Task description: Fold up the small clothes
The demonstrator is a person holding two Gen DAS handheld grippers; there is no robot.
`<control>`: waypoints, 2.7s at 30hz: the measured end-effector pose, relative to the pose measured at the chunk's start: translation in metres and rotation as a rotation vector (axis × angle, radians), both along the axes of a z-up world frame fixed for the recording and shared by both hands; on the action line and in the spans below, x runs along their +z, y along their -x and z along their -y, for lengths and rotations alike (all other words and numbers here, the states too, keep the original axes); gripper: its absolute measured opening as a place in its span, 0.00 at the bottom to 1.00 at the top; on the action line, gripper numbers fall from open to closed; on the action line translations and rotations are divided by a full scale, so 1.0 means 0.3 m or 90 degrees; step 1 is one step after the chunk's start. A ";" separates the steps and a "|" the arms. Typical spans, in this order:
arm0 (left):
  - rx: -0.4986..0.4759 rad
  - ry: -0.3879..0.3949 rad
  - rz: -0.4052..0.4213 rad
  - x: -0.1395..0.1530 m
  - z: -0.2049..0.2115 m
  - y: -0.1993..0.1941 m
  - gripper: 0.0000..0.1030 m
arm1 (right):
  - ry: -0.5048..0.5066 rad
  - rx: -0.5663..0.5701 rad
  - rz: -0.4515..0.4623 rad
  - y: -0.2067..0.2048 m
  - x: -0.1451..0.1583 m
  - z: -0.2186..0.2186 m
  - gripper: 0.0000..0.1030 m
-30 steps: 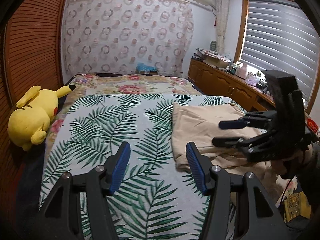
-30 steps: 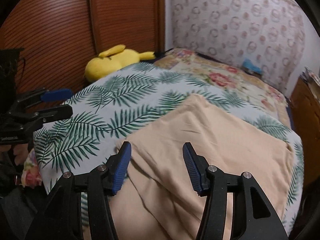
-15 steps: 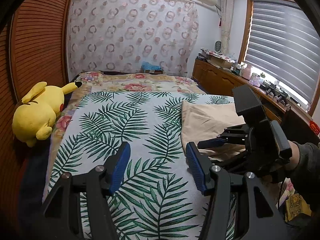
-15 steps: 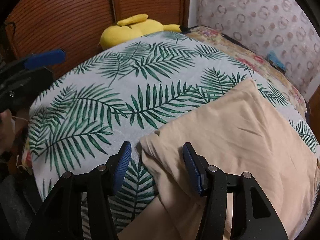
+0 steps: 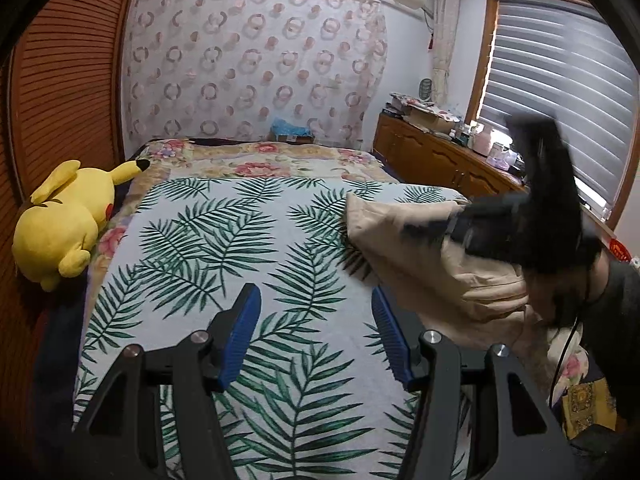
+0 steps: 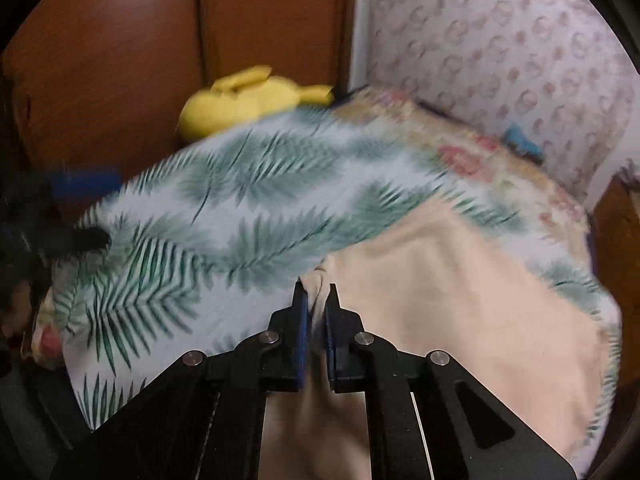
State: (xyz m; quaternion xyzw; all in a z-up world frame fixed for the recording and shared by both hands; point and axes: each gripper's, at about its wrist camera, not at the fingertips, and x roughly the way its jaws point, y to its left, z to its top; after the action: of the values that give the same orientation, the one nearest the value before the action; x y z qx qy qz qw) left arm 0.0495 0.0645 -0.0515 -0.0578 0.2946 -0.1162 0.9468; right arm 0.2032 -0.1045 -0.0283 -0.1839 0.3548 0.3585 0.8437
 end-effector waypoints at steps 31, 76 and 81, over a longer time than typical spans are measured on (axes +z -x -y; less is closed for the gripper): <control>-0.069 -0.020 -0.030 -0.042 0.167 -0.012 0.55 | 0.075 -0.332 0.056 -0.349 0.145 0.629 0.38; -0.155 -0.060 -0.081 -0.112 0.392 -0.017 0.55 | 0.015 -0.251 -0.035 0.277 -0.066 0.649 0.38; -0.157 -0.057 -0.080 -0.112 0.397 -0.015 0.55 | 0.007 -0.227 -0.071 0.295 -0.100 0.668 0.10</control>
State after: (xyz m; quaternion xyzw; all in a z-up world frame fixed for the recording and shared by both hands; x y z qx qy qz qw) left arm 0.0538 -0.0547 -0.0852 0.0142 0.3631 -0.2145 0.9066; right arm 0.1146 -0.3050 -0.0583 -0.1022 0.4298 0.2111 0.8719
